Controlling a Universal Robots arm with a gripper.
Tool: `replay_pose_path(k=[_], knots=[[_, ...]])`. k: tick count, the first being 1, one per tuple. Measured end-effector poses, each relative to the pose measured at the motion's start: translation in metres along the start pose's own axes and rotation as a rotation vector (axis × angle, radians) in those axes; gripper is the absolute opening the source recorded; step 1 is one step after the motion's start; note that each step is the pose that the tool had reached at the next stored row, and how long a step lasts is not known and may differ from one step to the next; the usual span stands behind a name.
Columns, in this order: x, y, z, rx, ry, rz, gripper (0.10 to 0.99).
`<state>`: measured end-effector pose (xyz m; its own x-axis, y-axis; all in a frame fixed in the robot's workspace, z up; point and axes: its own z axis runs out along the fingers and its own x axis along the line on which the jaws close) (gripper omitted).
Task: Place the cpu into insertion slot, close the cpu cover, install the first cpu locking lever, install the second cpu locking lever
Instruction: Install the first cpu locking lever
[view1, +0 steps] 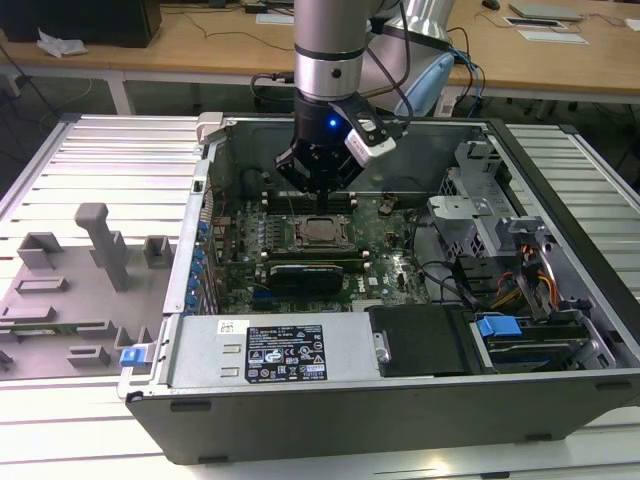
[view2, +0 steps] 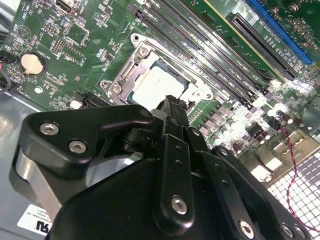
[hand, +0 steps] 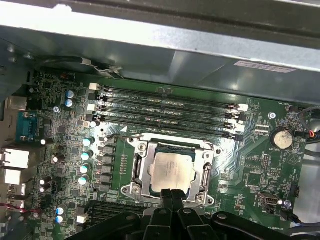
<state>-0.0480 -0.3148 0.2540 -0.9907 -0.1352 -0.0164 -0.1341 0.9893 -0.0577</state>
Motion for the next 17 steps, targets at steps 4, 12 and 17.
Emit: replay_pose_path(k=[4, 12, 17], knots=[[0.0009, 0.0001, -0.0002, 0.000, 0.0001, 0.000, 0.106], [0.0345, 0.0049, -0.0009, 0.001, -0.0113, 0.001, 0.106], [0.0525, 0.0073, -0.0014, -0.026, -0.0322, 0.003, 0.106]])
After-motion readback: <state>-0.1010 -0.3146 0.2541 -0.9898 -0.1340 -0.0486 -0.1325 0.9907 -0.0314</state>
